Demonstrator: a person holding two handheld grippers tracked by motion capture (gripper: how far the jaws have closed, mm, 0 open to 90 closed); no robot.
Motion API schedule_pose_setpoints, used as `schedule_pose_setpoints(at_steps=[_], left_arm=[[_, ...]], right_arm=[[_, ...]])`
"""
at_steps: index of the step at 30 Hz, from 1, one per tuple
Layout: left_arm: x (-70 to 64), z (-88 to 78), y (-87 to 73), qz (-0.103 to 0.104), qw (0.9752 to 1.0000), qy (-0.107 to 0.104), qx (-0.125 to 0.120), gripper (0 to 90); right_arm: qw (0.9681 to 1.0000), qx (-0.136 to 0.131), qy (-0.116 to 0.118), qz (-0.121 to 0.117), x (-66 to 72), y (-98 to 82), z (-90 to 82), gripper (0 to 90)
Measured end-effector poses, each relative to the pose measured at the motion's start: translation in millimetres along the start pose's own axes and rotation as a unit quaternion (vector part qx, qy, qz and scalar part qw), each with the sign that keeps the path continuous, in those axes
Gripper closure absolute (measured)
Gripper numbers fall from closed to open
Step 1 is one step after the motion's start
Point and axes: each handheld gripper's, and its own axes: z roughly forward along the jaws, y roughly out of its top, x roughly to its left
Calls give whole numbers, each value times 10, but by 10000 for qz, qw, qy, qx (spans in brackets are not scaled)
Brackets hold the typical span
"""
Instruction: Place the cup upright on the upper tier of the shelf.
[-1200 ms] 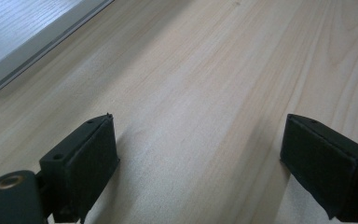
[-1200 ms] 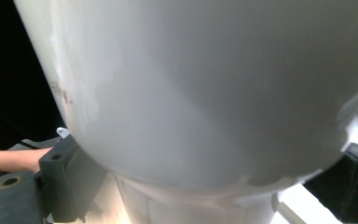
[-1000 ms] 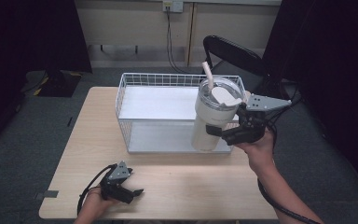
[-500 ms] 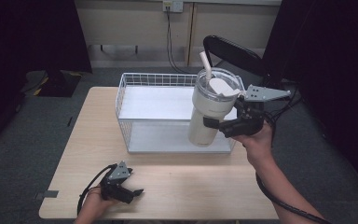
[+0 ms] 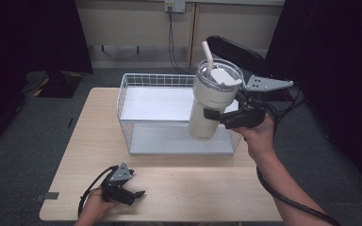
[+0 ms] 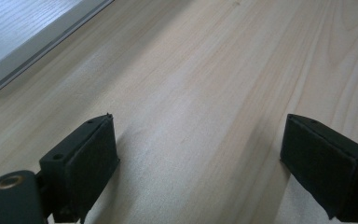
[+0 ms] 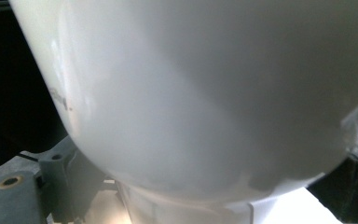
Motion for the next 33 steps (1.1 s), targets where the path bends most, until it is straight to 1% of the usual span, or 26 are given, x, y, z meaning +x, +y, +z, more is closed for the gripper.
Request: schedule_pose_setpoints(at_steps=[7, 12, 15, 20, 23, 31, 33], left_arm=[[0, 0, 0, 1, 10000, 0, 2, 101], [0, 0, 0, -2, 10000, 0, 1, 101], [0, 0, 0, 0, 10000, 0, 1, 101], [0, 0, 0, -1, 10000, -1, 1, 101], [0, -2, 1, 0, 10000, 1, 7, 101], [0, -2, 1, -2, 10000, -3, 9, 101], [0, -3, 1, 4, 10000, 1, 9, 101]], right_arm=[[9999, -73, -101, 60, -56, 59, 14, 95], [9998, -95, -166, 50, -84, 106, 36, 95], [9997, -119, -191, 76, -102, 129, 57, 95], [9996, -97, -270, 21, -128, 154, 111, 95], [9995, -103, -286, 59, -144, 164, 144, 95], [9992, -113, -385, 5, -179, 222, 212, 95], [9992, -131, -382, 38, -192, 230, 228, 95]])
